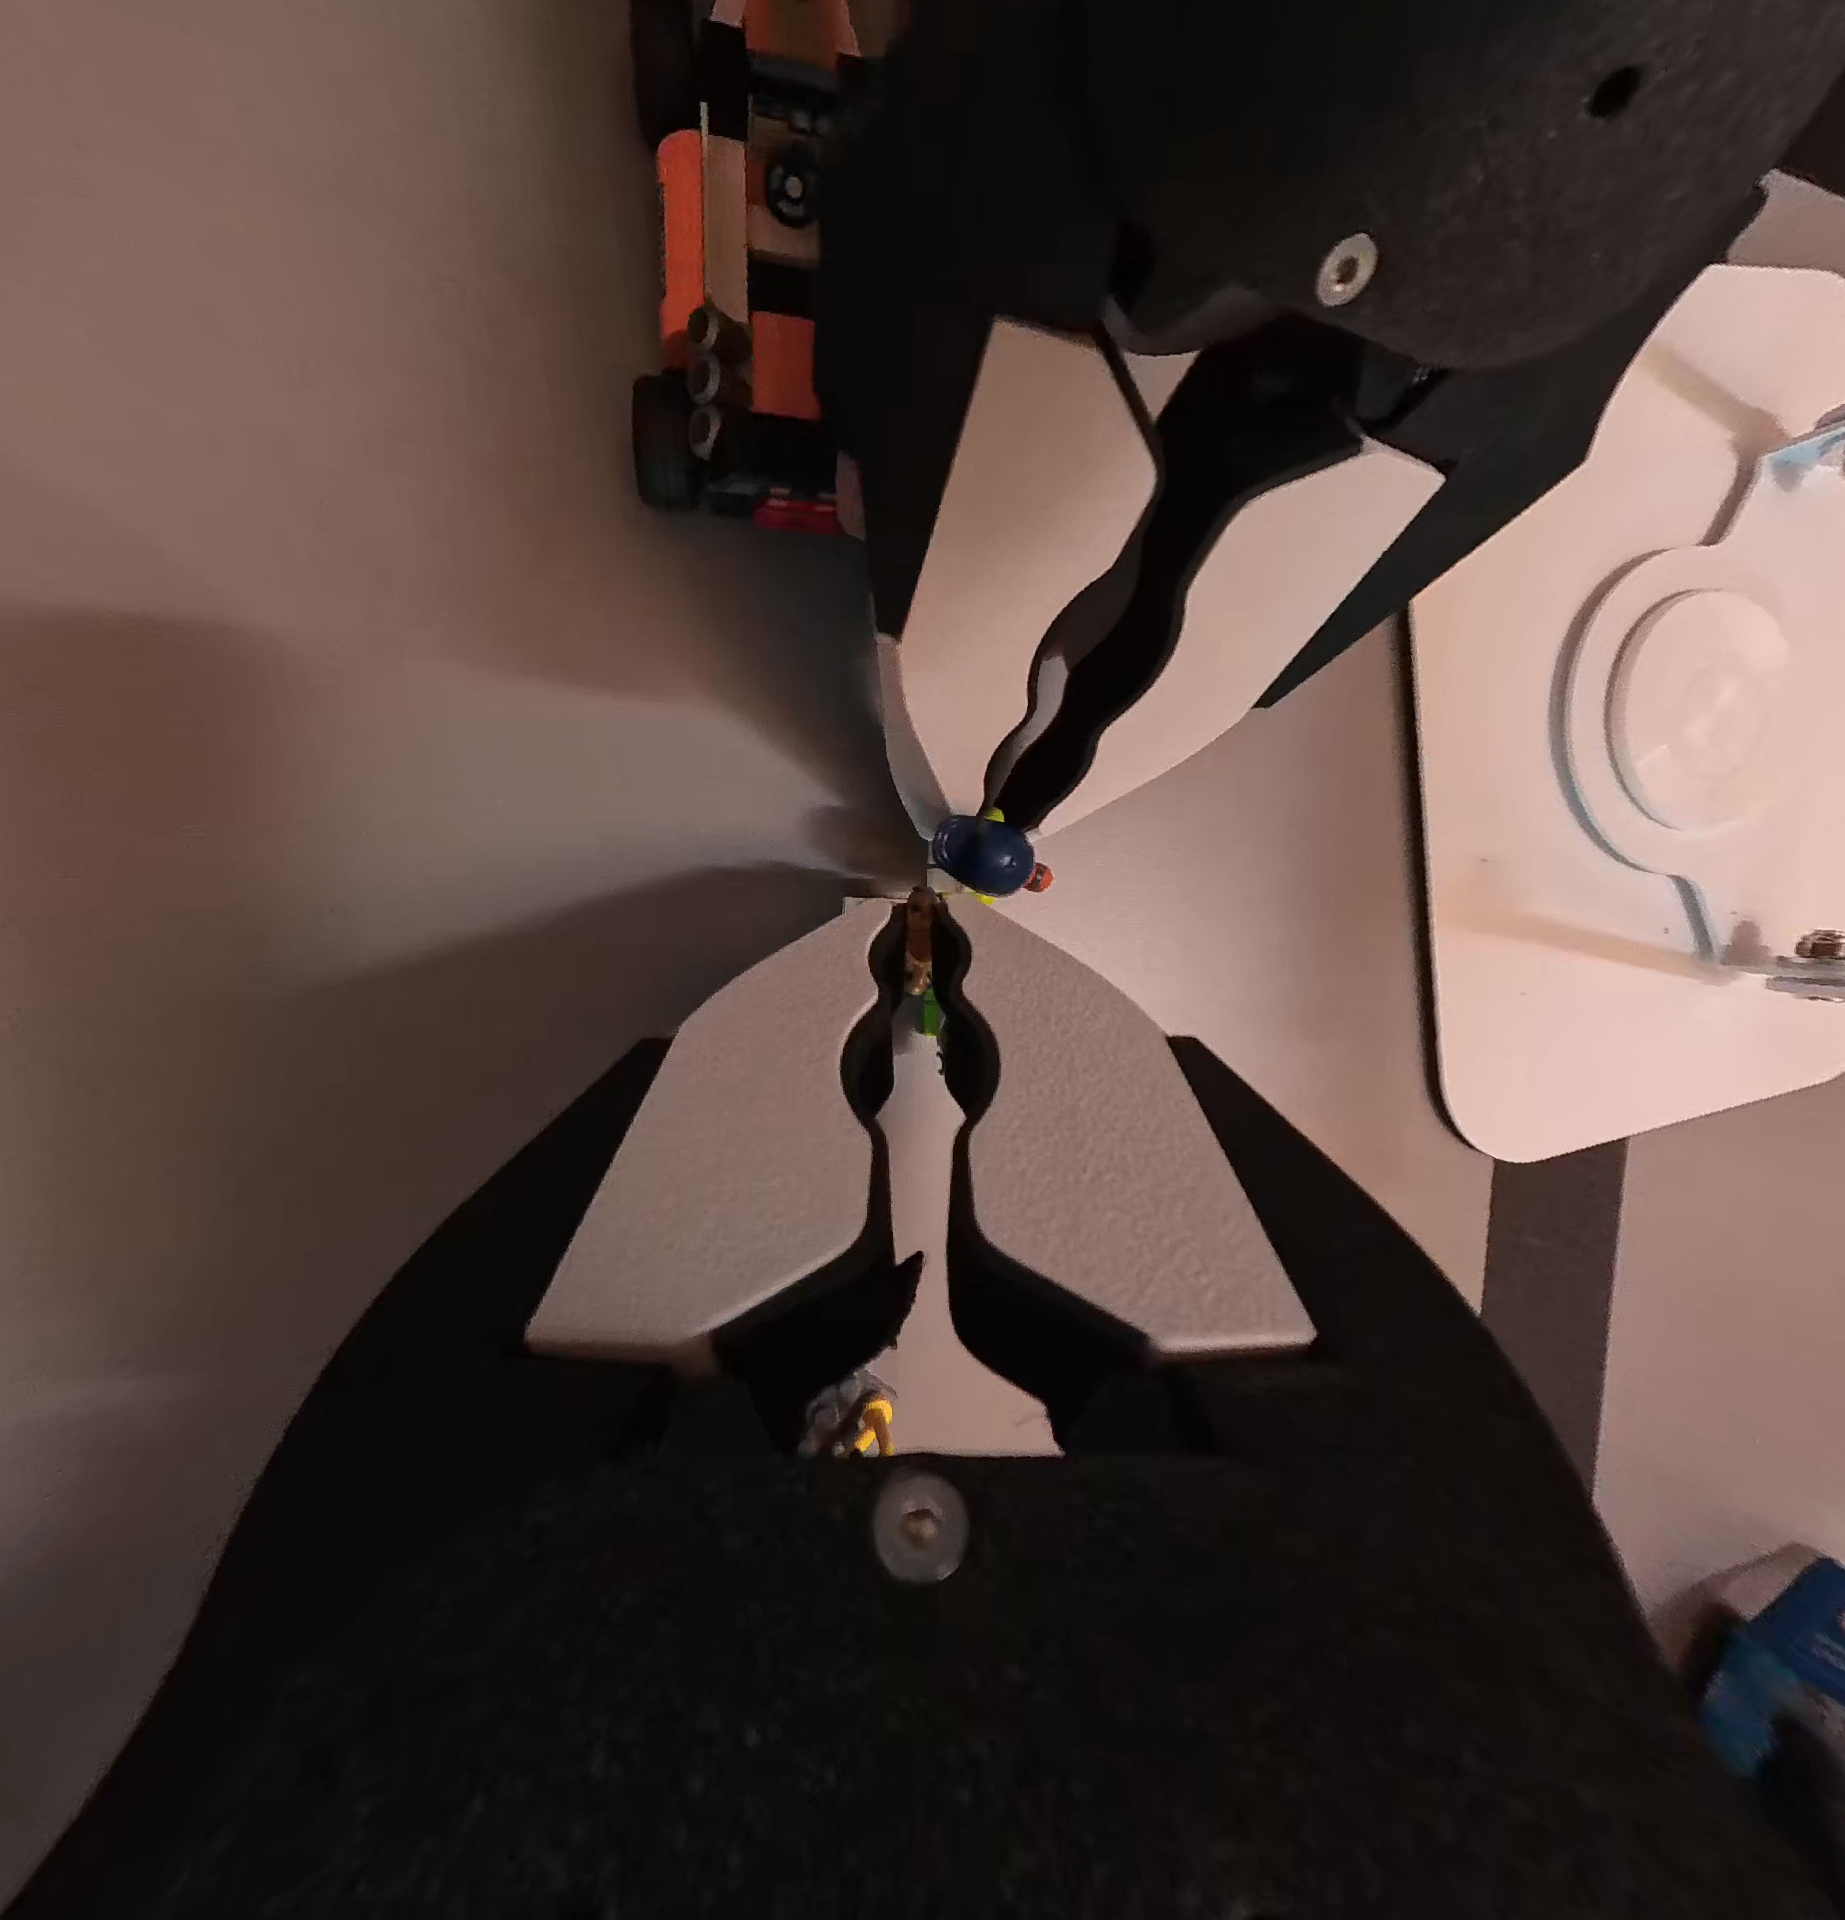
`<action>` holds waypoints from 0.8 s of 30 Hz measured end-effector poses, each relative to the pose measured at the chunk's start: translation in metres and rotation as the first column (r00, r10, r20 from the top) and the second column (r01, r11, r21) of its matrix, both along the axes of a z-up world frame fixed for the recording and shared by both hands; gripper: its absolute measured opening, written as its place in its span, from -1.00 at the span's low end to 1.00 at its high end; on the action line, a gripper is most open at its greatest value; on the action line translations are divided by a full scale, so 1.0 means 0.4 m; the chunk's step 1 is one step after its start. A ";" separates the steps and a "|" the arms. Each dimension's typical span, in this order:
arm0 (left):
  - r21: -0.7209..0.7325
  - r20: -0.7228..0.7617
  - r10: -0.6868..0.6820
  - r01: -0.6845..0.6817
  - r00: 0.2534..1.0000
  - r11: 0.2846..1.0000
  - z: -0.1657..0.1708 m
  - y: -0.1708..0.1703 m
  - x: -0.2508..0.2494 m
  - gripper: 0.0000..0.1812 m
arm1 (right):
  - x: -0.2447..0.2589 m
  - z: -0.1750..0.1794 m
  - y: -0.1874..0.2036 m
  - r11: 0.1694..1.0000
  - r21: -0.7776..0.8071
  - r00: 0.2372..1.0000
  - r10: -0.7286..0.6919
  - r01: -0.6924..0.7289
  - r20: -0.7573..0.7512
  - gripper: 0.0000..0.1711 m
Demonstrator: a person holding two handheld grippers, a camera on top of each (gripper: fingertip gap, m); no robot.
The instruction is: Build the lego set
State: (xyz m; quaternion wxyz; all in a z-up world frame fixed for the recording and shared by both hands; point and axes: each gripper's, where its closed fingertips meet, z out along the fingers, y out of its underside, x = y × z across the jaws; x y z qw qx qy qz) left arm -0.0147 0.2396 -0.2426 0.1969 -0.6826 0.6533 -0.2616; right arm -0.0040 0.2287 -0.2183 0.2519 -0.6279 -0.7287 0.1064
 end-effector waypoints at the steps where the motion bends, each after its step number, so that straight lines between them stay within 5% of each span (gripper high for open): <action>1: -0.014 0.002 0.005 -0.005 1.000 1.000 0.000 0.000 0.000 -0.91 | 0.000 0.000 0.000 1.000 0.004 1.000 -0.002 0.002 -0.004 -0.95; 9: -0.115 0.003 0.027 -0.027 1.000 0.993 0.001 -0.007 -0.002 -0.90 | -0.001 0.001 0.001 1.000 0.021 1.000 -0.011 0.011 -0.008 -0.96; 24: -0.078 0.026 0.023 -0.021 0.999 0.997 0.020 -0.004 -0.019 -0.77 | 0.026 0.068 0.035 0.996 -0.051 0.992 -0.083 0.078 -0.100 -0.79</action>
